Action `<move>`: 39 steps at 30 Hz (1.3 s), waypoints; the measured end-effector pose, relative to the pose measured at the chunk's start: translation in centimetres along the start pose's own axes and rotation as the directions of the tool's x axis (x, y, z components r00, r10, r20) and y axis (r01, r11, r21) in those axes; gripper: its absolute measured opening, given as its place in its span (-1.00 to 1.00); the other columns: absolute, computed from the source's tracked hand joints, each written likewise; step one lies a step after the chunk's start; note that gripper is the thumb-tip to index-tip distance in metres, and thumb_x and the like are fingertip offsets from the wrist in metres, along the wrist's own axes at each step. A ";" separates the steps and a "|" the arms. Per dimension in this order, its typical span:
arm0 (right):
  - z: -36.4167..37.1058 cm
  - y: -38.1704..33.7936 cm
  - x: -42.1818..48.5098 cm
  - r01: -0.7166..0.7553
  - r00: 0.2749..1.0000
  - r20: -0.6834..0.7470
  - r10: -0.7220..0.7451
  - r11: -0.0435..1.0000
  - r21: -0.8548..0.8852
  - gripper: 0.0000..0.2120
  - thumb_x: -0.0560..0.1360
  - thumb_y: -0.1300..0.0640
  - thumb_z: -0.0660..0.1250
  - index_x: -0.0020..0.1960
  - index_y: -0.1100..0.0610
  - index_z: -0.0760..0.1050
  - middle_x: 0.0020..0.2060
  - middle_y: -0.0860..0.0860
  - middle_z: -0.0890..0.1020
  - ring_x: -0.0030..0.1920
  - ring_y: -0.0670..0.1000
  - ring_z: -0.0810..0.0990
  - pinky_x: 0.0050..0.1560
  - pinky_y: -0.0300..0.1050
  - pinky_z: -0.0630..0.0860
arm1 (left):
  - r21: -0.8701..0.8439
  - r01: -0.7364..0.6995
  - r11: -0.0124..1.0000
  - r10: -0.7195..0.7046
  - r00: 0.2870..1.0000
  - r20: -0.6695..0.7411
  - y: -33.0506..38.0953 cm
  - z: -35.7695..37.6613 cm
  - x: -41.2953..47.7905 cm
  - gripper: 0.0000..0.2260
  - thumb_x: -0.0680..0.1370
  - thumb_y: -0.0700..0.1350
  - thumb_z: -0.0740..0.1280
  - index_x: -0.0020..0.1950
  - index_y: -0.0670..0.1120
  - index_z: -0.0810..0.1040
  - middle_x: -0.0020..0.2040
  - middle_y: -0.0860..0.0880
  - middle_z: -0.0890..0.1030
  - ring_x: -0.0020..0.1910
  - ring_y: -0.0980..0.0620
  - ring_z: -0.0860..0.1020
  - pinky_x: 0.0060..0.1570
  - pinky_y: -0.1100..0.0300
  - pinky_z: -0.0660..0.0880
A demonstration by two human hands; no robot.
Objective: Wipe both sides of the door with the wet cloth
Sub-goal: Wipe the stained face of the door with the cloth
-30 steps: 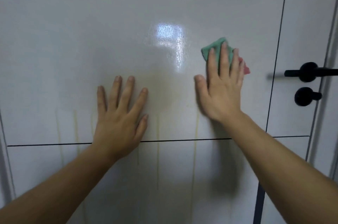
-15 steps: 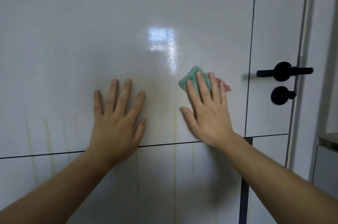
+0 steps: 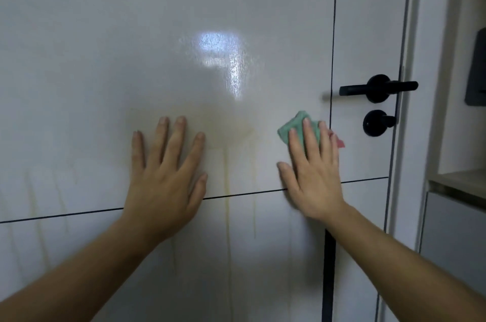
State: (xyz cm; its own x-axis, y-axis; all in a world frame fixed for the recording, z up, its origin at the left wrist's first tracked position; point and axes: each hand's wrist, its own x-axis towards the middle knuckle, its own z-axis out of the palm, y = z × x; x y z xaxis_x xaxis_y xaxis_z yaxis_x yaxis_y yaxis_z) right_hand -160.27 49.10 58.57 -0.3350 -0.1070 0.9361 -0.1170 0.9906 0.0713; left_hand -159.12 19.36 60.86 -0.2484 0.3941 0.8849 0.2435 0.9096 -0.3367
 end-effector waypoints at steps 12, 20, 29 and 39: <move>2.0 -2.4 -4.4 -0.088 0.996 -0.033 0.089 0.996 0.029 -0.39 0.67 -0.15 0.01 0.65 0.08 0.07 0.64 0.07 -0.07 0.64 0.22 -0.14 0.60 0.24 -0.15 | 0.021 0.006 1.000 -0.005 1.000 -0.016 0.4 0.5 -0.1 -0.42 0.62 0.09 0.14 0.58 -0.17 0.31 0.62 -0.33 0.15 0.61 -0.40 0.09 0.48 -0.48 0.02; 3.2 -10.1 -6.3 0.021 1.000 -0.016 -0.020 0.998 0.061 -0.35 0.66 -0.18 0.07 0.64 0.07 0.02 0.64 0.11 0.02 0.63 0.29 -0.06 0.59 0.28 -0.10 | -0.065 -0.006 0.998 0.005 1.000 -0.025 -2.1 -0.7 -1.4 -0.39 0.61 0.06 0.16 0.60 -0.22 0.28 0.63 -0.31 0.14 0.62 -0.31 0.11 0.55 -0.34 0.07; 2.0 -14.0 -0.1 -0.087 0.991 -0.093 0.098 0.990 0.109 -0.34 0.63 -0.15 0.12 0.63 0.14 0.14 0.64 0.14 0.01 0.62 0.33 -0.03 0.58 0.33 -0.07 | 0.011 0.117 0.993 -0.117 0.993 0.025 -6.1 -0.7 -3.7 -0.40 0.61 0.08 0.13 0.61 -0.17 0.26 0.65 -0.26 0.12 0.62 -0.33 0.08 0.46 -0.49 0.02; 1.0 -14.2 3.9 -0.071 0.986 -0.144 0.087 0.991 0.111 -0.35 0.65 -0.14 0.10 0.64 0.14 0.10 0.64 0.16 0.00 0.62 0.33 -0.05 0.58 0.34 -0.10 | 0.018 0.064 0.998 -0.065 0.998 0.020 -7.2 -0.7 -4.1 -0.41 0.61 0.09 0.13 0.62 -0.10 0.26 0.66 -0.20 0.13 0.63 -0.25 0.11 0.45 -0.41 0.09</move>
State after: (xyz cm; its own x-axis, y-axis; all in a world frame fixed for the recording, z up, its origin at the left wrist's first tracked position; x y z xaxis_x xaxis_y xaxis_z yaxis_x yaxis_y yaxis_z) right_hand -160.86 34.54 60.88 -0.2060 -0.0073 0.9785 -0.1957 0.9801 -0.0338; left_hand -159.20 11.12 59.85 -0.2821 0.3370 0.8983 0.2106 0.9352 -0.2847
